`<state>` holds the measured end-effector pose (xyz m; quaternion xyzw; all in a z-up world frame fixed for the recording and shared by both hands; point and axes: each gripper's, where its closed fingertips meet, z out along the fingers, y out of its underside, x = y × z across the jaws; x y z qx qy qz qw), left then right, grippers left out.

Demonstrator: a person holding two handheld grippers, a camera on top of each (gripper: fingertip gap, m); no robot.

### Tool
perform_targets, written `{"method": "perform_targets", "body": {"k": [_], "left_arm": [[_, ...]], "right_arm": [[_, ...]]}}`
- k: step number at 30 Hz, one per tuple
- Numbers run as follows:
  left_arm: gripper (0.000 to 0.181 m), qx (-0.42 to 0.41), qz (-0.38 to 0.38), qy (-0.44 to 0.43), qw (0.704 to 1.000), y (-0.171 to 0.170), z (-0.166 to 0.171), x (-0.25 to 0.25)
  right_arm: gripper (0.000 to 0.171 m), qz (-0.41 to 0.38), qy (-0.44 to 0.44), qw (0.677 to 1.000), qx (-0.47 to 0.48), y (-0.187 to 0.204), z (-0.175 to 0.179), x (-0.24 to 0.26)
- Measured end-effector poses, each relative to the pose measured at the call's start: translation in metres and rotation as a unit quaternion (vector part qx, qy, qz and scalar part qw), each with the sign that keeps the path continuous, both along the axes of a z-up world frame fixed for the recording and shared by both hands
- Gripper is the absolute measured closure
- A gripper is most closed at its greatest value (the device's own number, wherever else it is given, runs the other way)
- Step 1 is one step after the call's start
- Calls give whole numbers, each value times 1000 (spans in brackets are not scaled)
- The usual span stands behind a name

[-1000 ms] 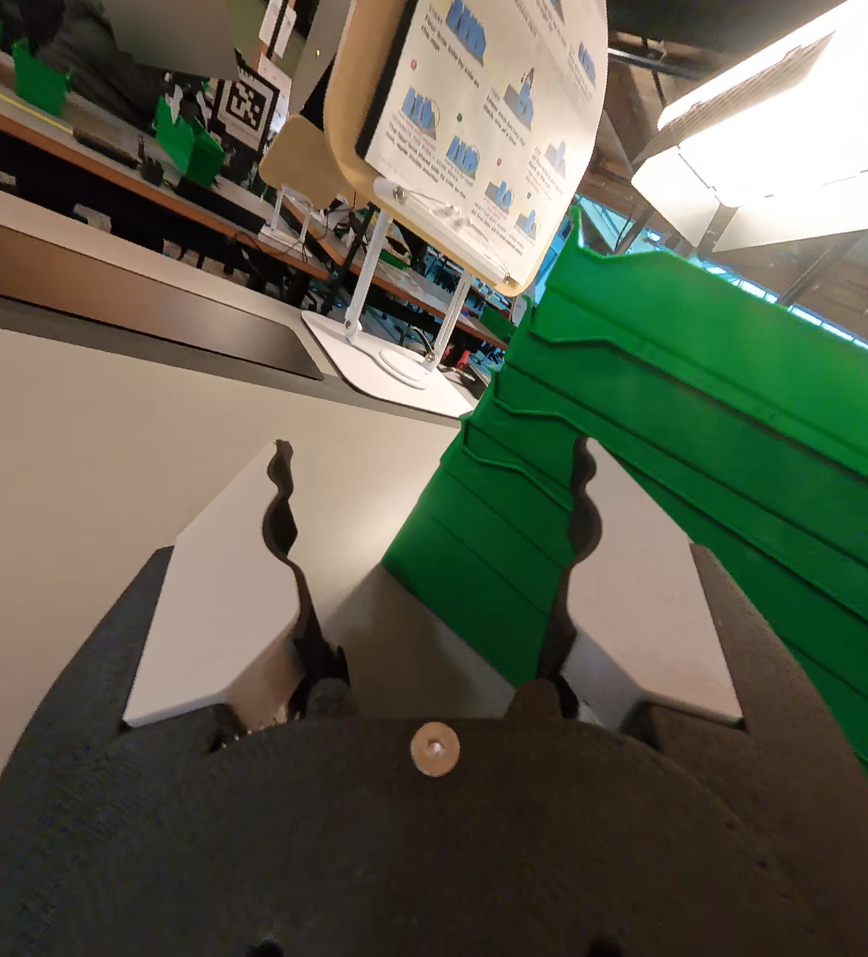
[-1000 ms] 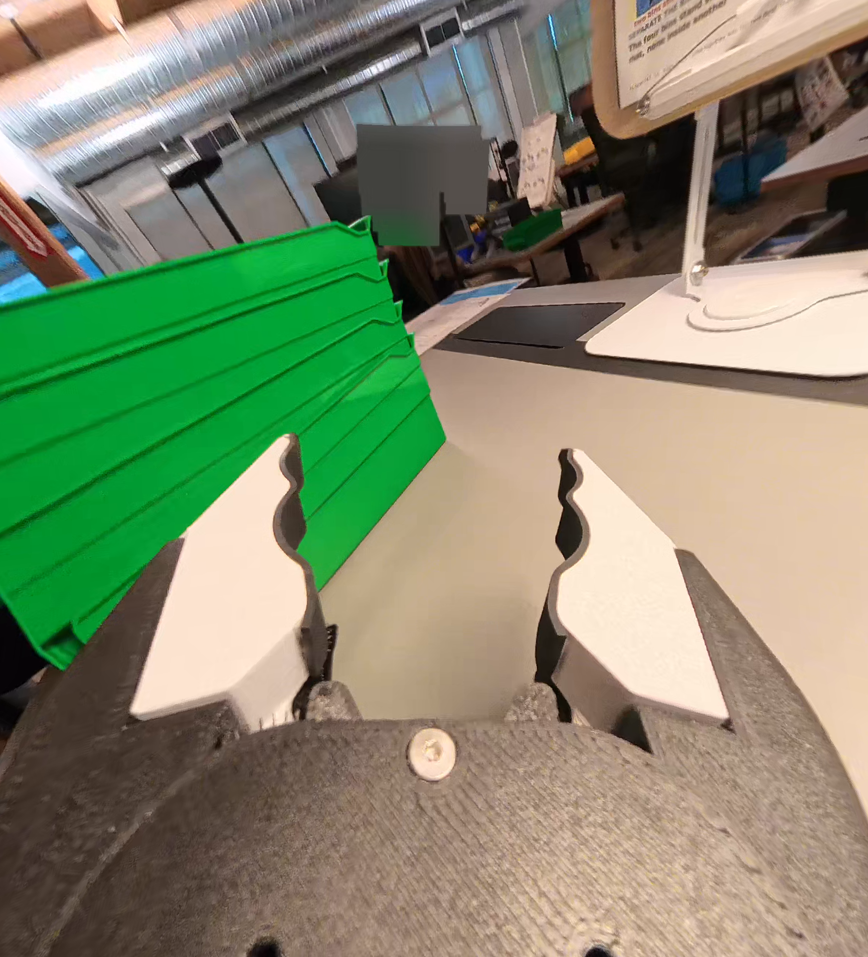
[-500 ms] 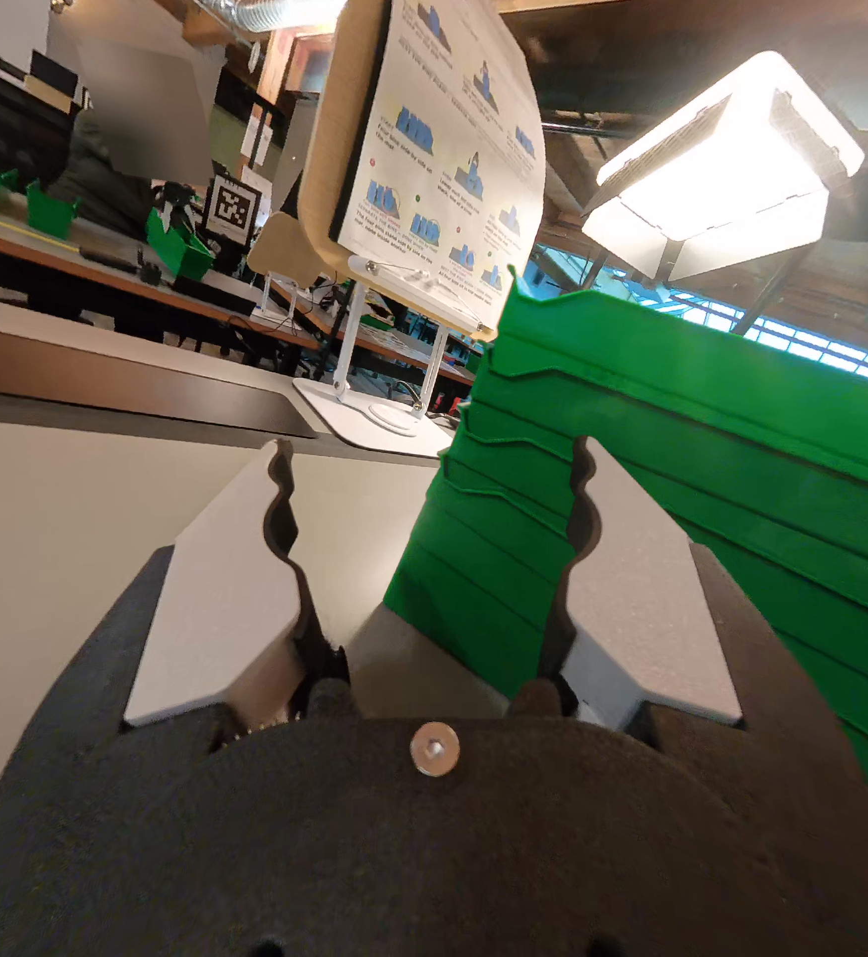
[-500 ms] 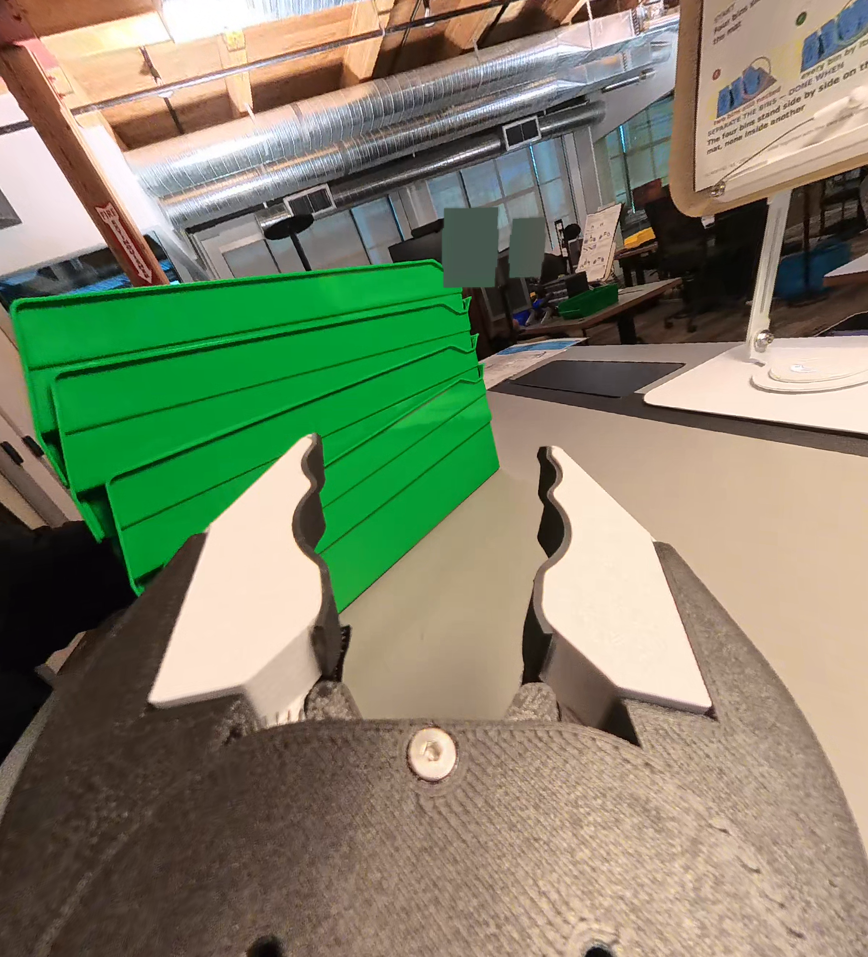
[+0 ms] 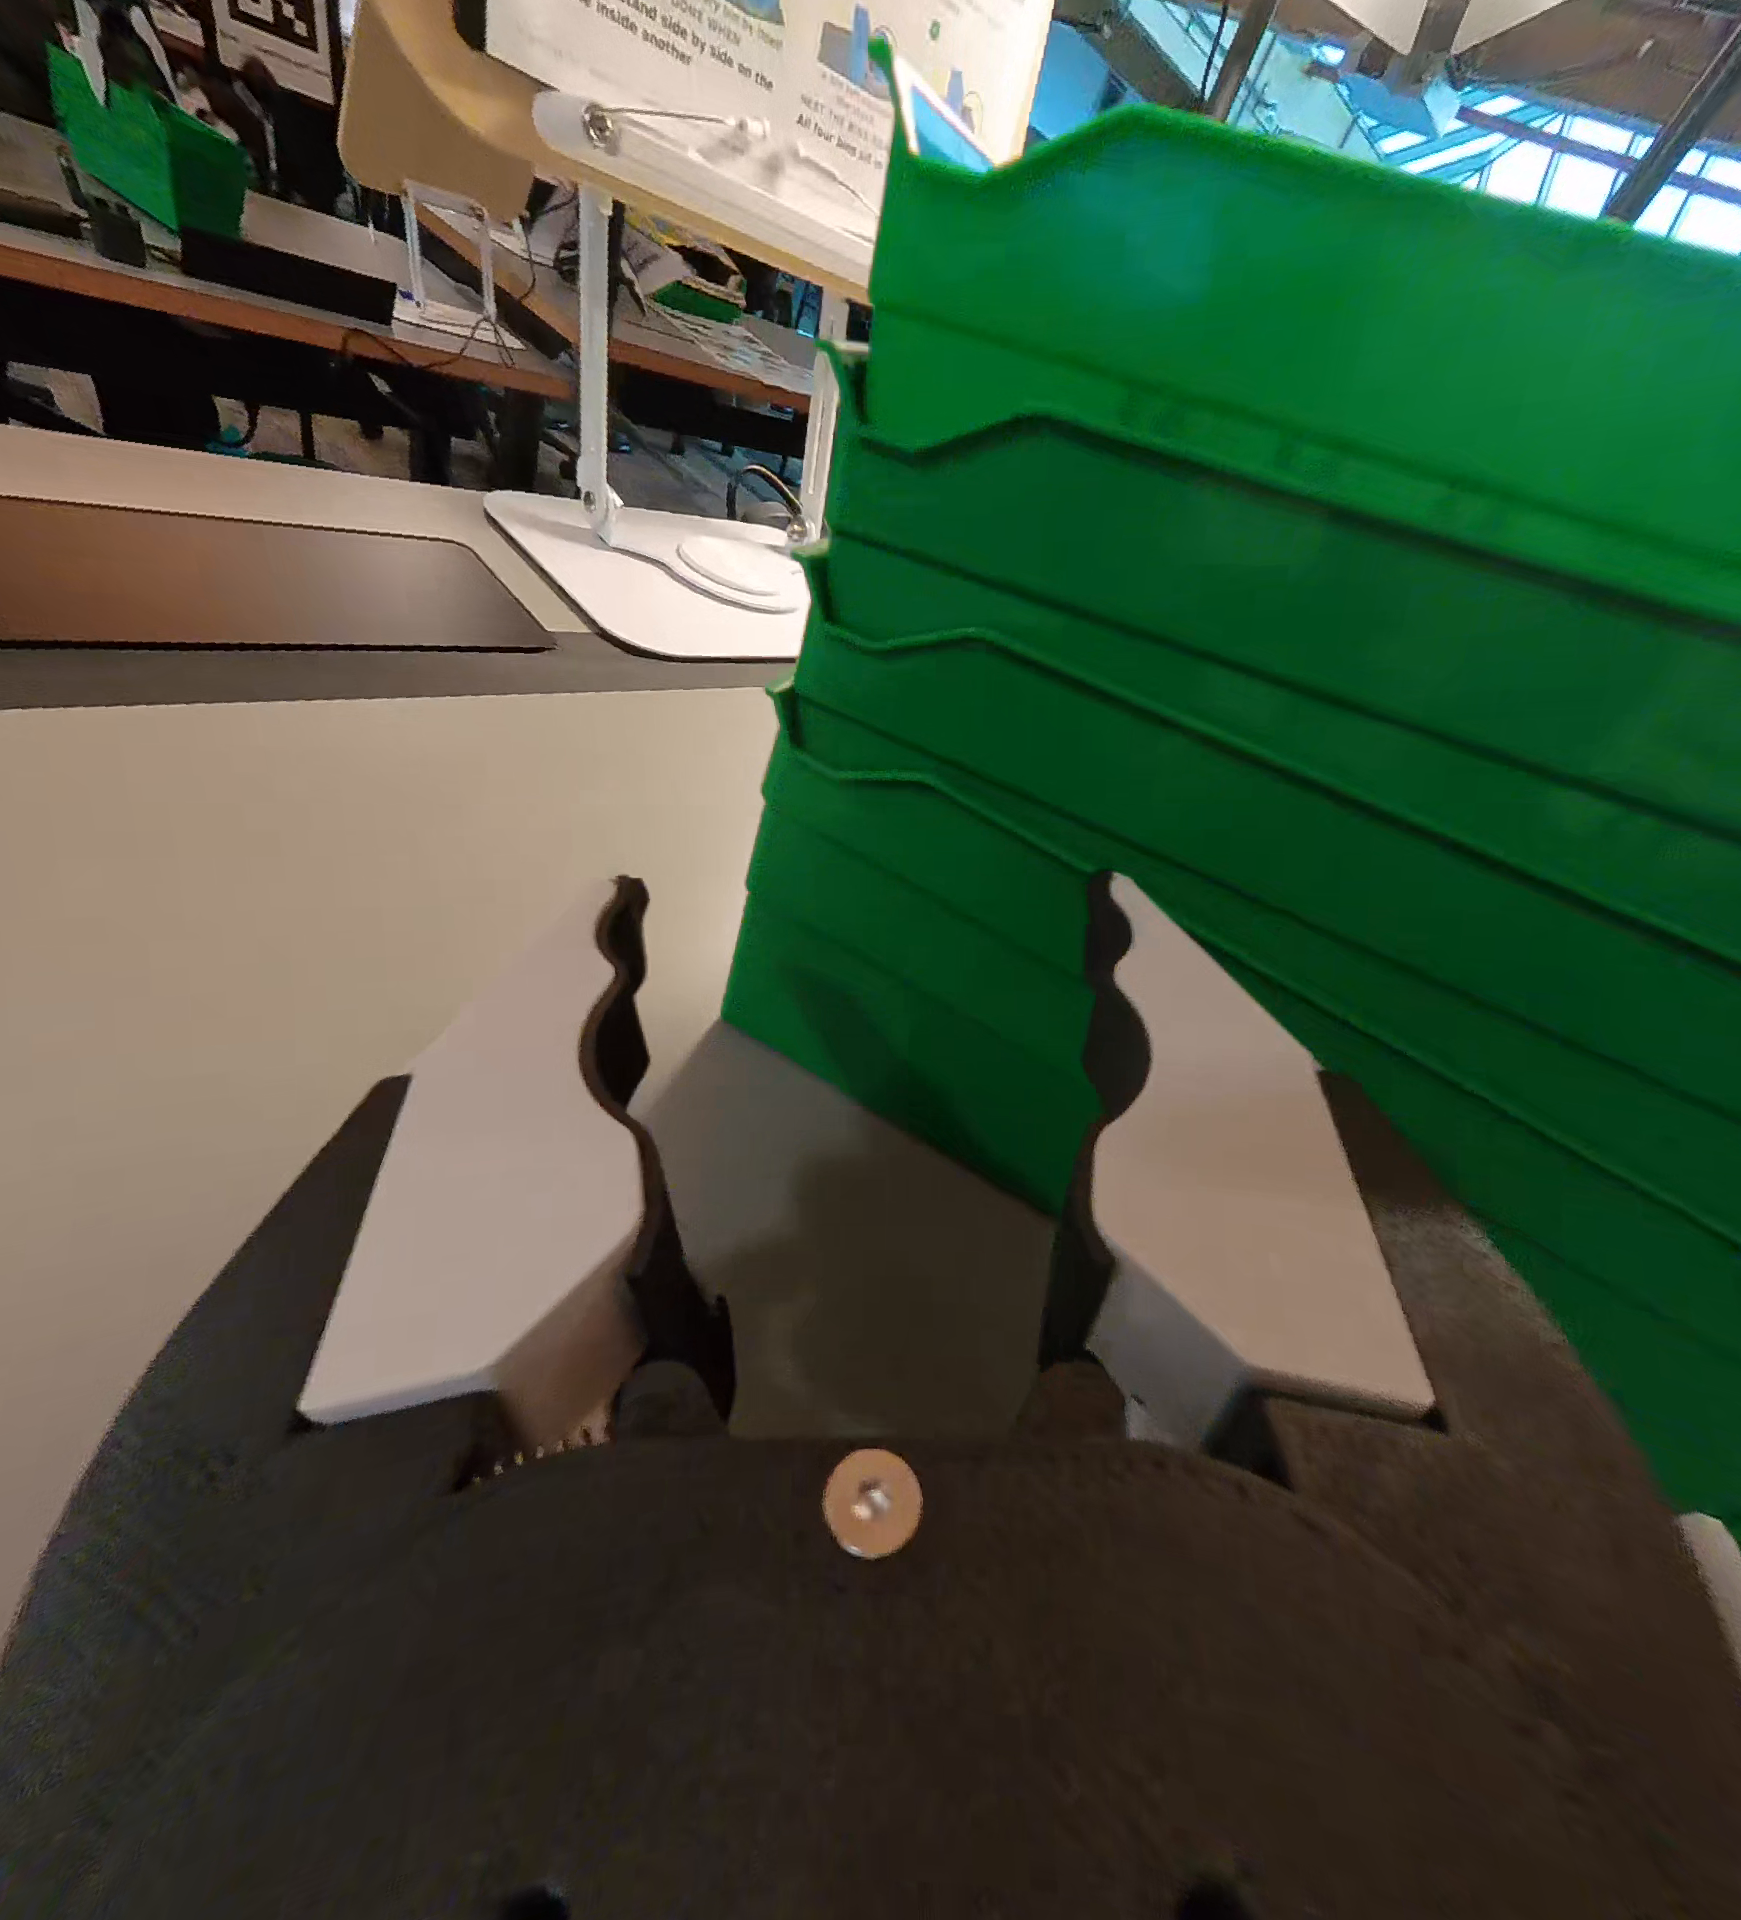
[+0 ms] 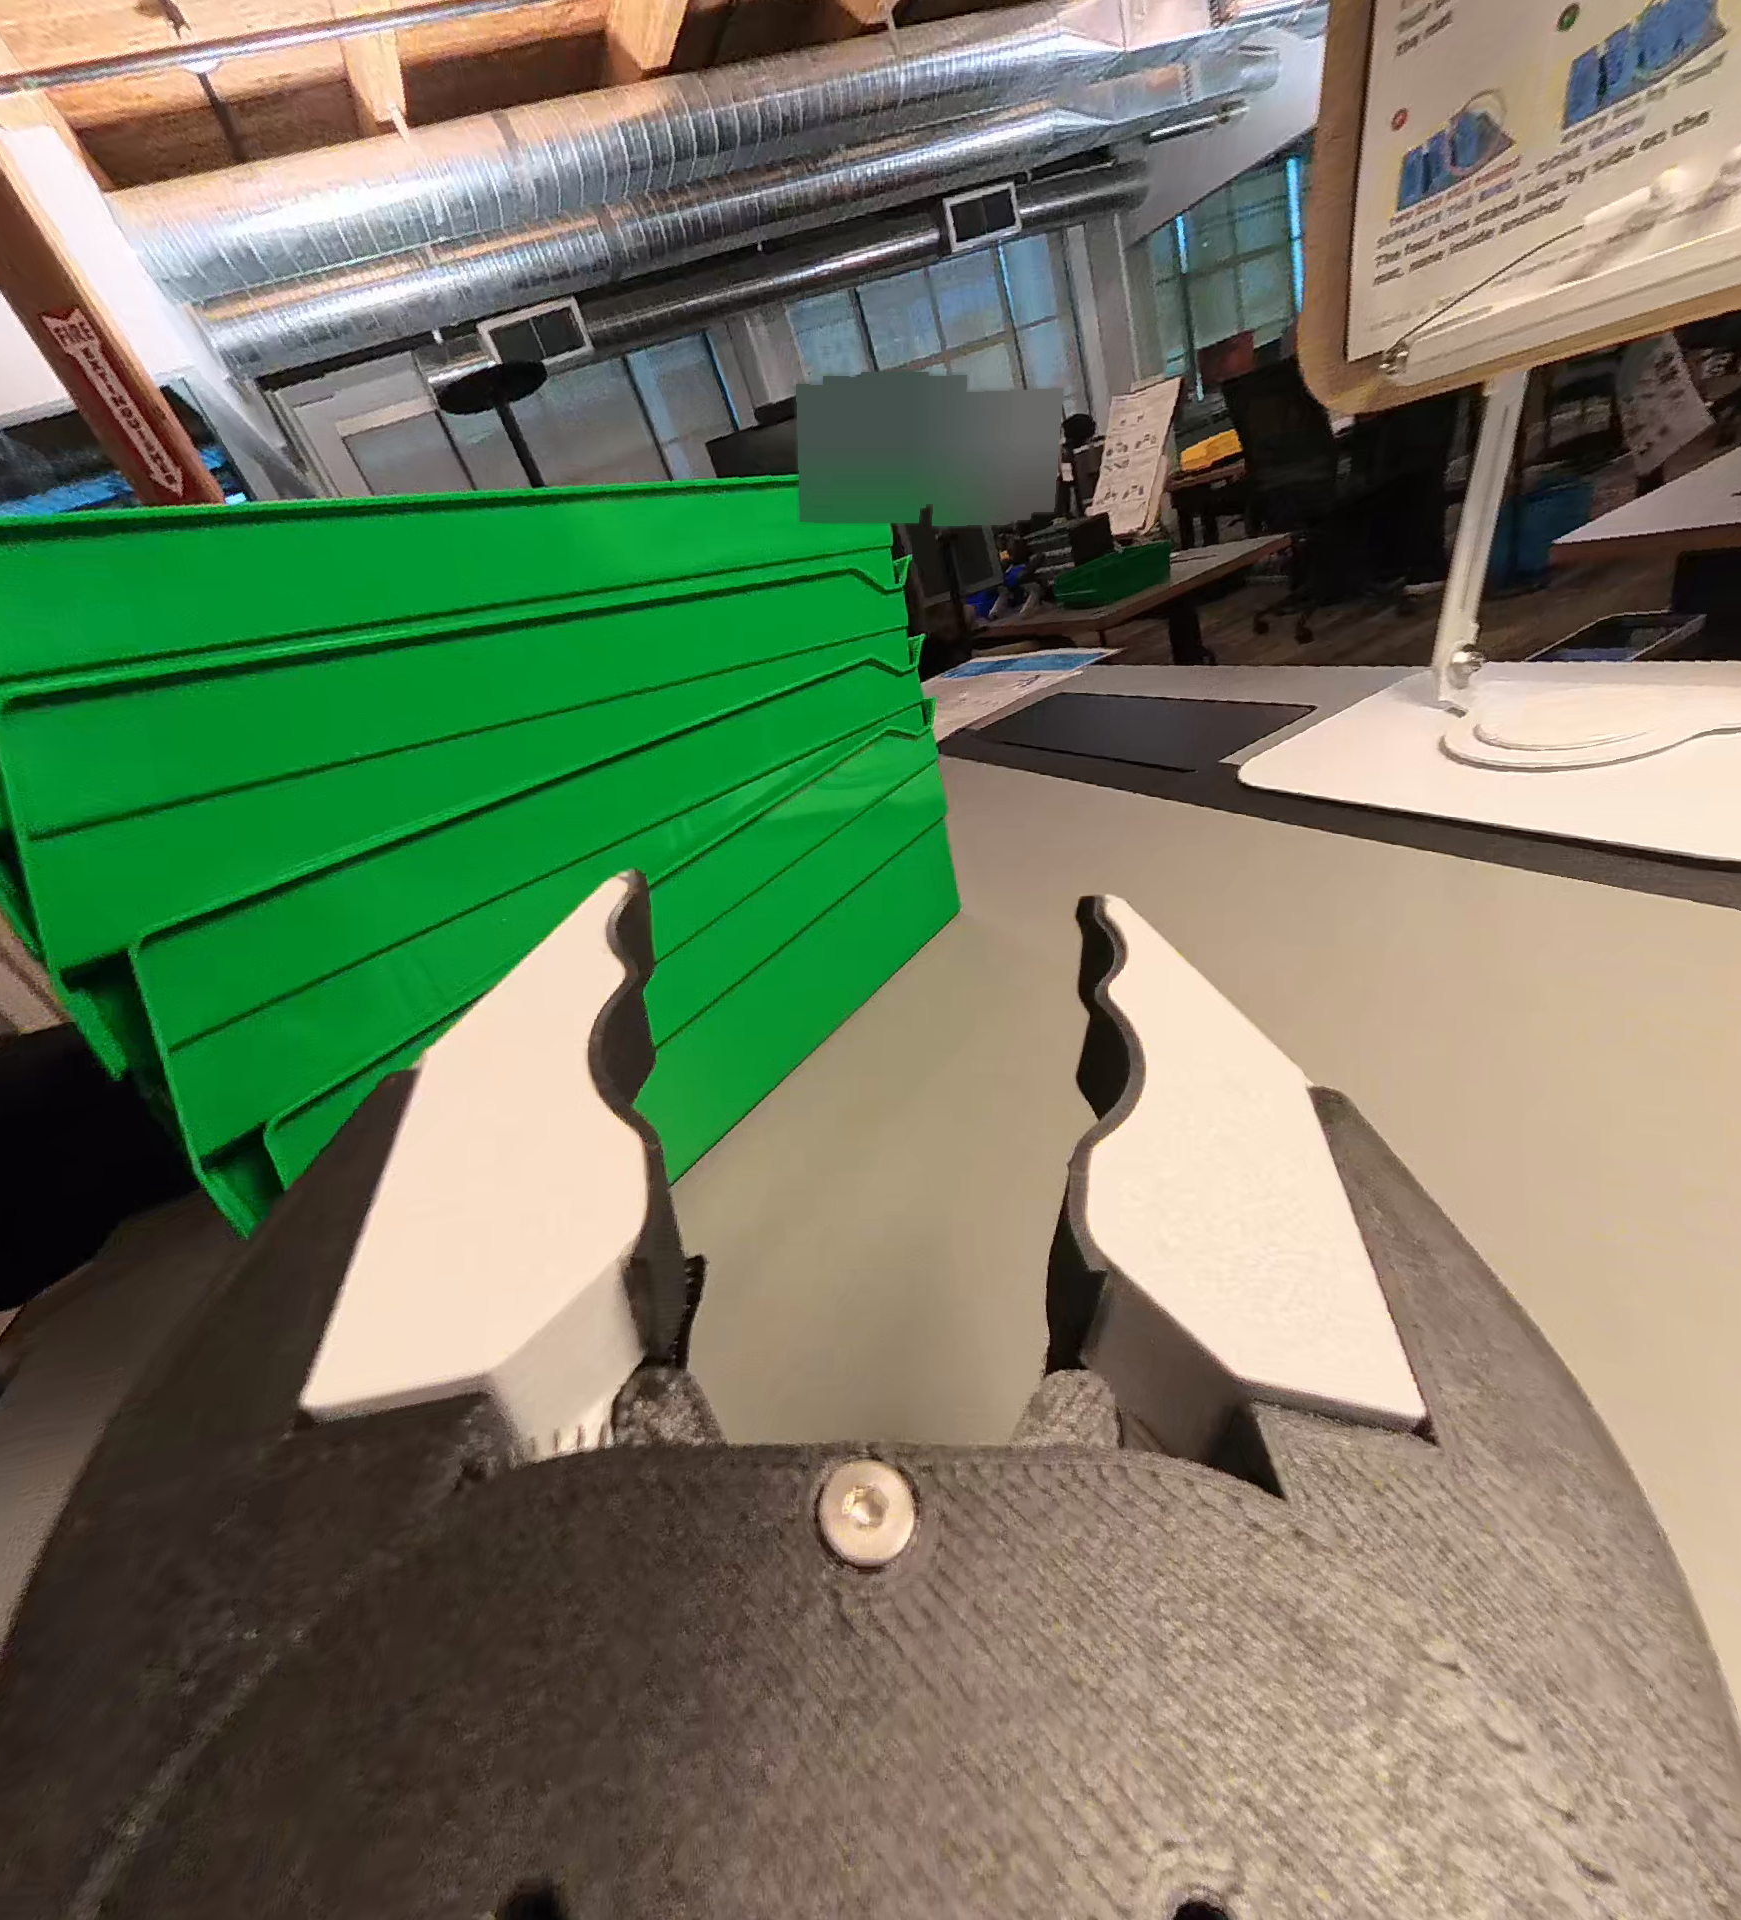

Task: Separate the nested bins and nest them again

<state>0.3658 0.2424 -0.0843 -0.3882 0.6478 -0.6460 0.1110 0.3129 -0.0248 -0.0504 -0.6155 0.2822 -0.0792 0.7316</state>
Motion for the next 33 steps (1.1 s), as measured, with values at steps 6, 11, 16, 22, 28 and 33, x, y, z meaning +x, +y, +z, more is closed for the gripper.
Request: {"method": "perform_targets", "body": {"k": [6, 11, 16, 22, 28, 33], "left_arm": [[104, -6, -23, 24, 999, -22, -5, -11], [111, -31, -21, 40, 998, -56, -4, -21], [119, -61, -28, 59, 996, -100, -4, -26], [125, -69, -37, 60, 995, -155, -3, -30], [129, -74, -26, 60, 995, -172, -2, -28], [133, -78, -26, 57, 995, -173, -1, -30]], "right_arm": [[88, 3, 4, 1000, -14, 0, -3, -3], [88, 50, 30, 998, -1, 11, -5, -12], [88, 82, 54, 995, 34, 14, -2, -14], [93, 83, 61, 993, 59, 4, 3, -6], [91, 76, 71, 993, 48, -13, 0, 3], [91, 50, 95, 993, 54, -20, -4, 13]]}}
